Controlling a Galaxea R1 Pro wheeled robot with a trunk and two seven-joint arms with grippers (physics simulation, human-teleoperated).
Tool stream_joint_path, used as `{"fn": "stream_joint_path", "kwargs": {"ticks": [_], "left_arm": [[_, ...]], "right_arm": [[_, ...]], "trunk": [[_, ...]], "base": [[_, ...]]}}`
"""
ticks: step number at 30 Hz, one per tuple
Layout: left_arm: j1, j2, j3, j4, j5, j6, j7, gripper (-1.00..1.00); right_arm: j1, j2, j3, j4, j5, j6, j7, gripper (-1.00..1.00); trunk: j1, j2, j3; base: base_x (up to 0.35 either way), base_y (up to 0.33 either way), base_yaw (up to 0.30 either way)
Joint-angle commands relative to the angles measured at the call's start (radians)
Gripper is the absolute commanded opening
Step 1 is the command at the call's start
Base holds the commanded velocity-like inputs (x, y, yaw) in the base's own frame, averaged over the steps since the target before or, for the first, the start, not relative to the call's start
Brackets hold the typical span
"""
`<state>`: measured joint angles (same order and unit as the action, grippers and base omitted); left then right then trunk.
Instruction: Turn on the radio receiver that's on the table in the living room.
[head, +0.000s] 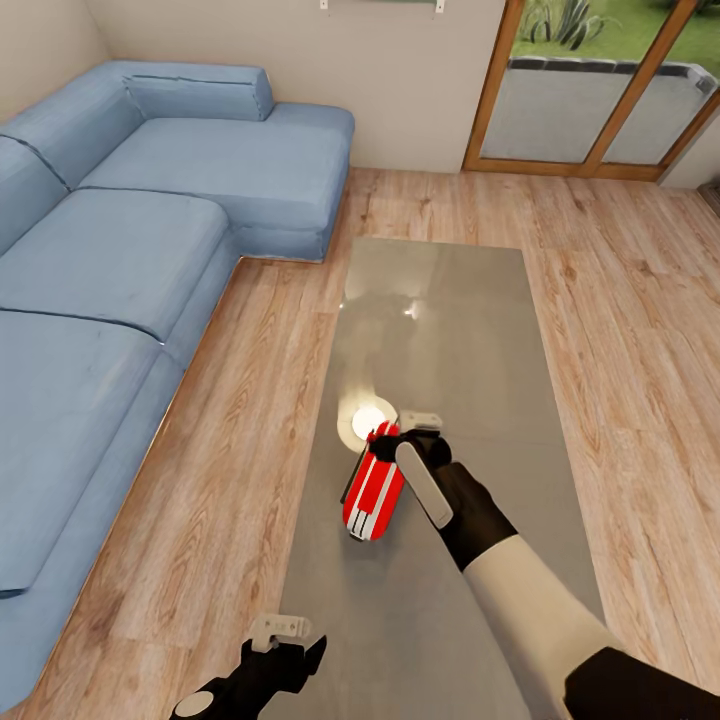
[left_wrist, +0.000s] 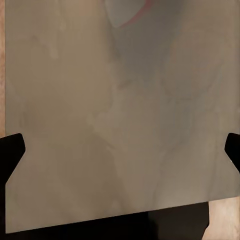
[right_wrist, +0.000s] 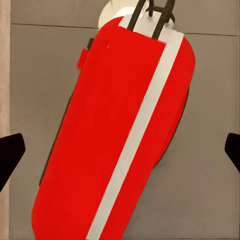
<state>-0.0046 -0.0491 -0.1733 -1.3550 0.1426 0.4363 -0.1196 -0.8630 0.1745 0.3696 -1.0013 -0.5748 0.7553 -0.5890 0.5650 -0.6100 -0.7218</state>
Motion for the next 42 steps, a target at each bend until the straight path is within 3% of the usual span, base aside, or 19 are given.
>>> {"fn": "stream_joint_path", "kwargs": {"ticks": [1,7,13,17,31,35,42], "left_arm": [[0.000,0.000,0.000,0.000,0.000,0.000,0.000,1.00],[0.000,0.000,0.000,0.001,0.000,0.000,0.000,1.00],[0.000,-0.001,0.000,0.001,0.000,-0.001,0.000,1.00],[0.000,-0.001,0.000,0.001,0.000,0.000,0.000,1.00],[0.000,-0.002,0.000,0.001,0.000,0.000,0.000,1.00],[0.000,-0.002,0.000,0.002,0.000,0.000,0.000,1.00],[0.000,-0.002,0.000,0.001,0.000,0.000,0.000,1.00]], "right_arm": [[-0.001,0.000,0.001,0.010,0.000,-0.003,0.000,1.00],[-0.031,0.000,0.003,0.073,0.000,-0.031,0.001,1.00],[-0.033,0.000,0.063,0.078,-0.001,-0.037,0.001,1.00],[-0.035,0.000,0.080,0.081,-0.002,-0.038,0.004,1.00],[-0.075,0.000,0.089,0.218,-0.004,-0.101,0.025,1.00],[-0.100,0.000,0.089,0.287,-0.004,-0.143,0.066,1.00],[-0.103,0.000,0.119,0.298,-0.004,-0.154,0.100,1.00]], "trunk": [[0.000,0.000,0.000],[0.000,0.000,0.000],[0.000,0.000,0.000],[0.000,0.000,0.000],[0.000,0.000,0.000],[0.000,0.000,0.000],[0.000,0.000,0.000]], "base": [[0.000,0.000,0.000],[0.000,0.000,0.000],[0.000,0.000,0.000],[0.000,0.000,0.000],[0.000,0.000,0.000],[0.000,0.000,0.000],[0.000,0.000,0.000]]}}
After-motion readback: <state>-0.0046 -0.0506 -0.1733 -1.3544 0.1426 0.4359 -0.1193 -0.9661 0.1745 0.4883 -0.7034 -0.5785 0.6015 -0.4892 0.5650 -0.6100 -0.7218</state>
